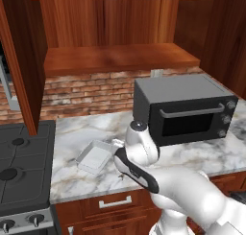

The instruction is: Retrieve the tupperware from the cabinet, then place the raw meat into the tupperware to avoid contamination.

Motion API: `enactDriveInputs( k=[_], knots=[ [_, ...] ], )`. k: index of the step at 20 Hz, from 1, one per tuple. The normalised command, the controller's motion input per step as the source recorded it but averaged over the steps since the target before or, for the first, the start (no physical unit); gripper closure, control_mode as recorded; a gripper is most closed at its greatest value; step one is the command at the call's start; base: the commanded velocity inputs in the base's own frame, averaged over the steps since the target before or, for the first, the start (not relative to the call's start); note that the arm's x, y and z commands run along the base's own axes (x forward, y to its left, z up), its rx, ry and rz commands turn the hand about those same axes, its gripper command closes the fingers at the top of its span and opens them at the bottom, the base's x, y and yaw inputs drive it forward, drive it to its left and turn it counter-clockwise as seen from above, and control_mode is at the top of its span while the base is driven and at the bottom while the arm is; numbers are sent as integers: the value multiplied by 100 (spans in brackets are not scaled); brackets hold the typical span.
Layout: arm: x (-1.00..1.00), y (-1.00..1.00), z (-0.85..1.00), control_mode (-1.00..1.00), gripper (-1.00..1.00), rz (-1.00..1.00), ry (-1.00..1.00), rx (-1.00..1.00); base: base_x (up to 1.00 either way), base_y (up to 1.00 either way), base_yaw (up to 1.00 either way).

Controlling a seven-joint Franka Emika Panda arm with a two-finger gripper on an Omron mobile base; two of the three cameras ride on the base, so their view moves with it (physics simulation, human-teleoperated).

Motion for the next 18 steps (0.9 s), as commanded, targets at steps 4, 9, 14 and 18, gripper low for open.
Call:
enactDriveInputs(
  k=[4, 9, 14, 18],
  knots=[
    [10, -2, -32, -100, -100, 1, 17, 0, 0, 0, 0],
    [0, 1, -35, -100, -100, 0, 11, 0, 0, 0, 0],
    [14, 7, -36, -100, -100, 0, 6, -1, 0, 0, 0],
    [18, 6, -33, -100, -100, 0, 2, -1, 0, 0, 0]
  ],
)
